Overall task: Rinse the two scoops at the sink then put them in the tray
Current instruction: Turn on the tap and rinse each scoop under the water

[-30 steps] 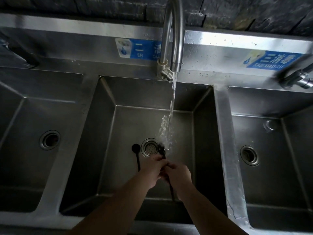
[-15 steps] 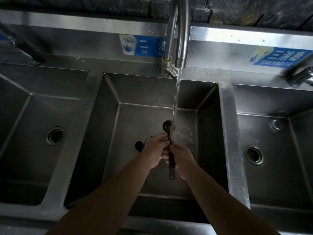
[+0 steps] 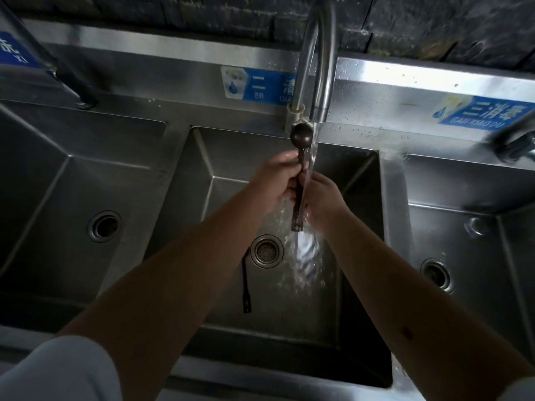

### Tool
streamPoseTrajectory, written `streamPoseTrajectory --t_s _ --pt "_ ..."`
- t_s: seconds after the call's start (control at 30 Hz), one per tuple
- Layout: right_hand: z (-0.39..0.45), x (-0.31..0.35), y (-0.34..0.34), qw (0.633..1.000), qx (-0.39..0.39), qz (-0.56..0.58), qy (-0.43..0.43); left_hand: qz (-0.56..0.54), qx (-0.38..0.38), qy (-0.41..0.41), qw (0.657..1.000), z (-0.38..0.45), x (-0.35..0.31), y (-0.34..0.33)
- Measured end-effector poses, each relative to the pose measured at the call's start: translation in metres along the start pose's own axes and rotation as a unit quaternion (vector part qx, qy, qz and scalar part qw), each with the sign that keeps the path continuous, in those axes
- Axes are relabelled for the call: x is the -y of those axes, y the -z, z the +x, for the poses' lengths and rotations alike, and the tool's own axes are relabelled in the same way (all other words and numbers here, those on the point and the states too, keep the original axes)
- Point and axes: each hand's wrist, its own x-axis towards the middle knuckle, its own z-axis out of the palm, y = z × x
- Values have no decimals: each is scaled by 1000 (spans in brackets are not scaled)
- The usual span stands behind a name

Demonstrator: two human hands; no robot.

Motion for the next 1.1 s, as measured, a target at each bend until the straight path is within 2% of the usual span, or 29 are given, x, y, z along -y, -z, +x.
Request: streamPoseTrajectory --t_s 0.07,0.2,0.4,0.5,0.63,0.77,0.9,1.1 --pt "-5 -1 1 1000 1 5 -5 4 -8 5 1000 -3 1 -1" --pt "-31 -30 11 996 -41 -61 -46 31 -31 46 998 -24 35 0" --pt "-76 -92 25 969 -110 -185 -121 14 -47 157 986 -72 101 8" --pt "-94 -109 32 970 -118 -134 -164 4 -71 188 980 -87 123 11" --pt "-111 -121 38 967 -127 -51 -217 -5 -50 217 975 -105 135 14" --pt "-120 -127 37 969 -125 -4 -213 3 -18 226 974 -115 136 17" --pt "-126 -128 34 966 -159 32 -204 -8 5 239 971 -122 133 17" --pt "-139 -130 26 963 -220 -39 -148 -11 37 258 965 -130 130 14"
